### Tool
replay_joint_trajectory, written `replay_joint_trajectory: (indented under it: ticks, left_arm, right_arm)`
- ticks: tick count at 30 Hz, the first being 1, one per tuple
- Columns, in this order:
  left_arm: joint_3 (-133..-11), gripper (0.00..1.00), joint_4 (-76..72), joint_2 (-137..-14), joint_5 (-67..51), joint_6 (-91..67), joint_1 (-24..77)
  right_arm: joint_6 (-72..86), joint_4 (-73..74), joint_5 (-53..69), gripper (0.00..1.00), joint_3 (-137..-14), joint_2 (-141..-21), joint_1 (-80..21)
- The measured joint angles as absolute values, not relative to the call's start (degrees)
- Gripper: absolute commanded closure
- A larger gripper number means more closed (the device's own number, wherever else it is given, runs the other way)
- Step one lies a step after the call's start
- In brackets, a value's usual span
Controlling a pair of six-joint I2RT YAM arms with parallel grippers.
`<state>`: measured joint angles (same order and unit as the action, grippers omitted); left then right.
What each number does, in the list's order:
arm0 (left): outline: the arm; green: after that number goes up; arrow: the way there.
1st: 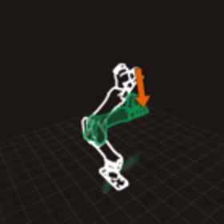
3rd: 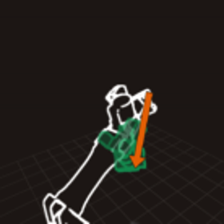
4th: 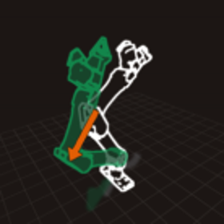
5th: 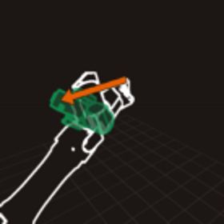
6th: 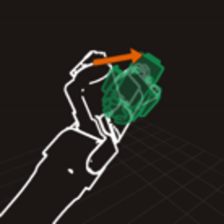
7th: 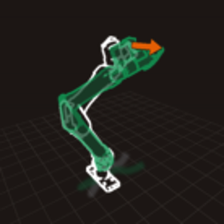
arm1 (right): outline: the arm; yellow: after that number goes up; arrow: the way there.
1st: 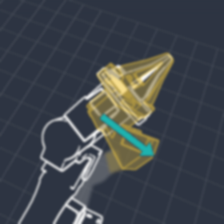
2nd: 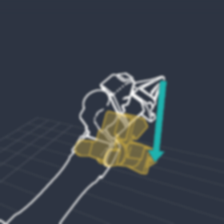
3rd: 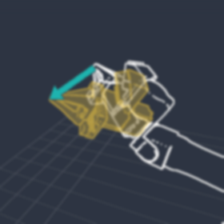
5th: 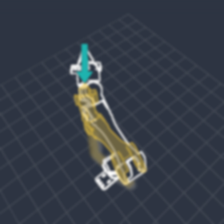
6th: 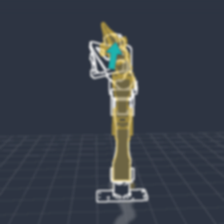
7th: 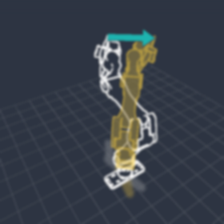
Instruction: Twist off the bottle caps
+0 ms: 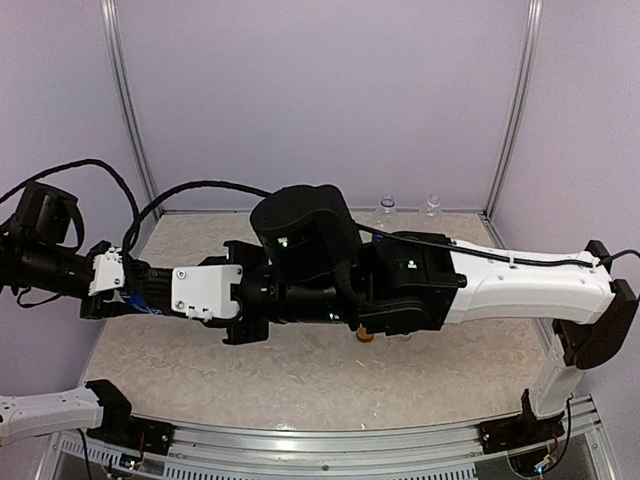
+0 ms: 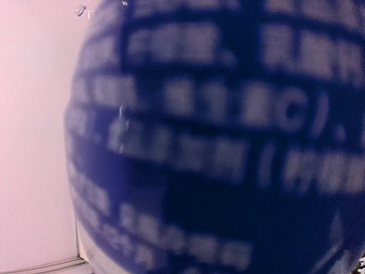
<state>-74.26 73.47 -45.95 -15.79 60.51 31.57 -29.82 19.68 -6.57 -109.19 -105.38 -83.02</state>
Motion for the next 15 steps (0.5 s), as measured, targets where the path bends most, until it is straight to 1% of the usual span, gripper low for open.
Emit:
replay_joint_trajectory:
  ticks: [2,5,8,12,13,14,15]
  left_arm:
    - [-74.3,0.56,75.7,-46.1,-17.5,61.1,31.6]
    - [-74.2,0.56,78.2,-46.3,-19.0,62.5,32.3]
    - [-74.0,0.56,79.4,-46.7,-18.8,63.3,32.4]
    - [-74.0,0.56,78.9,-46.6,-17.4,63.2,32.4]
    - [-74.0,0.56,78.7,-46.5,-17.0,63.1,32.4]
    - [-73.9,0.56,78.4,-46.5,-16.5,63.0,32.4]
    - [-73.6,0.56,77.8,-46.4,-16.1,62.9,32.4]
  right_arm:
    - [-38.2,16.9,-11.6,1.0,-106.2,-104.6,-85.6]
    - [-54.7,7.0,-18.2,1.0,-97.2,-102.6,-88.9]
    - [-62.0,4.6,-20.9,1.0,-96.0,-102.9,-89.9]
    - [-67.8,3.6,-23.0,1.0,-95.9,-103.4,-90.0]
    - [-68.8,3.0,-23.6,0.92,-95.7,-103.5,-90.0]
    - [-69.6,2.4,-24.2,0.68,-95.5,-103.6,-90.0]
    - [-70.2,1.4,-24.9,0.42,-94.9,-103.7,-90.0]
